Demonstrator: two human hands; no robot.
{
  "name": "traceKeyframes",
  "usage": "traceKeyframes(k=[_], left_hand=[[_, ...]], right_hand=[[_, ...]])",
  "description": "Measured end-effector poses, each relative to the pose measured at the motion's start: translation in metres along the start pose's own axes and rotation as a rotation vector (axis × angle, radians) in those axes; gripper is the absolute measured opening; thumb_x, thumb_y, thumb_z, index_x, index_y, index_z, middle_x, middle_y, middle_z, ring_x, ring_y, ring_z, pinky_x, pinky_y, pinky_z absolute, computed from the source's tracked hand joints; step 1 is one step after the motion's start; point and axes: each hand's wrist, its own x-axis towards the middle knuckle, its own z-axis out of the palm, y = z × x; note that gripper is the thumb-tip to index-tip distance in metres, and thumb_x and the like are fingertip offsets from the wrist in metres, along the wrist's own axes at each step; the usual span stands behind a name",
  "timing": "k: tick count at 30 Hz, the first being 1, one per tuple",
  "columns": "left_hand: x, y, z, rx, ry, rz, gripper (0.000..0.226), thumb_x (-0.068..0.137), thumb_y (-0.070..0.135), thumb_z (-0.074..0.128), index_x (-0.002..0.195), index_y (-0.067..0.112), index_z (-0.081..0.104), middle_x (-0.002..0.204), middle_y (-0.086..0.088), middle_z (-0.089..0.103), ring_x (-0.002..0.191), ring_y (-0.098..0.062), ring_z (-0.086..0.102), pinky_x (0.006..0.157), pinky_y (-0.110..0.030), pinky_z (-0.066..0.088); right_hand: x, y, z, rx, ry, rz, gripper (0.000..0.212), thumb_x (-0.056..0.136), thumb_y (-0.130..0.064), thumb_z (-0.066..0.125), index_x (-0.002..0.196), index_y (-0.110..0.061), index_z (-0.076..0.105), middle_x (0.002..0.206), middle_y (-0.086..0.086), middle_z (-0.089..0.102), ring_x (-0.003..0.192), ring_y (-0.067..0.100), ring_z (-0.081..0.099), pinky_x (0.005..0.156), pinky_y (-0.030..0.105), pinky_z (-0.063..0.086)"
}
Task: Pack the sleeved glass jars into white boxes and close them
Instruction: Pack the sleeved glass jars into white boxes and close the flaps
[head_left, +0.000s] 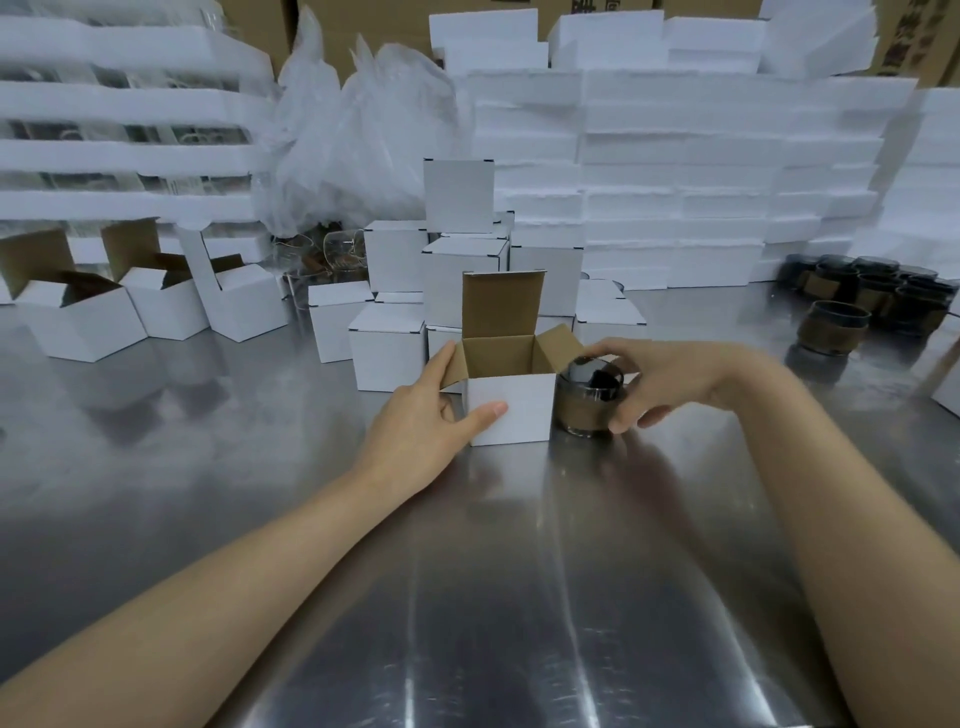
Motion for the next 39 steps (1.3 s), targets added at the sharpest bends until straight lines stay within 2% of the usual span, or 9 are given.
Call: traceKeyframes(k=[5,10,13,16,20,23,28,32,39], left_hand=[[0.001,-0.001,0.0,-0.04,0.015,-0.002,0.09,0.079,0.064,0.061,0.151,0.031,0.02,0.055,0.008,0.054,0.061,-0.009,0.059,0.071,-0.039,0.055],[-0.001,-0.002,-0.001,-0.087,0.036,-0.011,0.089,0.08,0.059,0.064,0.152,0.029,0.02,0.052,0.01,0.051,0.06,-0.008,0.057,0.072,-0.039,0.052],[-0.002,0.0,-0.001,-0.092,0.055,0.005,0.087,0.081,0.056,0.066,0.151,0.028,0.023,0.051,0.012,0.053,0.059,-0.006,0.057,0.07,-0.037,0.052],[-0.003,0.002,-0.002,-0.097,0.086,0.037,0.081,0.081,0.051,0.069,0.148,0.03,0.03,0.05,0.011,0.056,0.054,-0.003,0.056,0.071,-0.033,0.054],[-0.007,0.006,-0.002,-0.072,0.132,0.088,0.071,0.083,0.045,0.07,0.145,0.037,0.035,0.048,0.008,0.058,0.048,-0.003,0.057,0.076,-0.036,0.056],[-0.012,0.011,-0.001,-0.119,0.152,0.134,0.069,0.085,0.04,0.068,0.144,0.042,0.032,0.046,0.009,0.059,0.043,-0.005,0.058,0.075,-0.036,0.056],[-0.016,0.021,-0.003,-0.19,0.253,0.312,0.081,0.077,0.052,0.068,0.145,0.046,0.024,0.054,0.014,0.055,0.049,-0.005,0.049,0.063,-0.031,0.051],[-0.017,0.023,-0.003,-0.216,0.297,0.364,0.079,0.075,0.052,0.065,0.145,0.038,0.032,0.06,0.013,0.051,0.053,-0.005,0.046,0.059,-0.026,0.046],[-0.016,0.026,-0.003,-0.308,0.332,0.346,0.072,0.072,0.053,0.074,0.136,0.038,0.043,0.08,0.015,0.052,0.049,-0.007,0.048,0.056,-0.017,0.045]], right_hand=[[0.012,0.023,0.016,0.188,0.091,-0.137,0.046,0.073,-0.007,0.078,0.11,-0.025,0.058,0.108,-0.004,0.063,0.072,0.007,0.063,0.059,0.015,0.049],[0.021,0.027,0.025,0.258,0.151,-0.266,0.053,0.071,0.0,0.079,0.115,-0.018,0.056,0.112,-0.005,0.066,0.092,0.004,0.067,0.073,0.01,0.049],[0.021,0.03,0.02,0.402,0.198,-0.315,0.05,0.069,-0.005,0.081,0.112,-0.02,0.059,0.109,-0.001,0.068,0.092,0.012,0.067,0.076,0.02,0.052],[0.018,0.025,0.012,0.648,0.289,-0.447,0.038,0.071,-0.02,0.065,0.109,-0.021,0.06,0.099,-0.003,0.068,0.092,0.016,0.065,0.077,0.025,0.051],[0.01,0.004,0.011,0.857,0.171,-0.668,0.042,0.076,-0.023,0.059,0.117,-0.014,0.059,0.108,0.004,0.069,0.1,0.019,0.065,0.076,0.022,0.051],[0.007,-0.012,0.023,0.819,0.086,-0.736,0.054,0.072,-0.026,0.062,0.122,-0.007,0.057,0.113,0.012,0.066,0.105,0.026,0.063,0.073,0.023,0.05],[0.007,-0.021,0.042,0.66,0.06,-0.701,0.048,0.077,-0.017,0.065,0.123,-0.018,0.051,0.091,0.001,0.071,0.081,0.024,0.063,0.065,0.023,0.048],[0.008,-0.019,0.048,0.498,0.067,-0.644,0.055,0.07,-0.038,0.072,0.12,-0.03,0.051,0.087,0.0,0.072,0.07,0.021,0.049,0.071,0.028,0.044],[-0.003,-0.029,0.051,0.489,0.148,-0.659,0.054,0.074,-0.033,0.072,0.123,-0.023,0.051,0.092,0.001,0.073,0.063,0.011,0.053,0.06,0.023,0.043]])
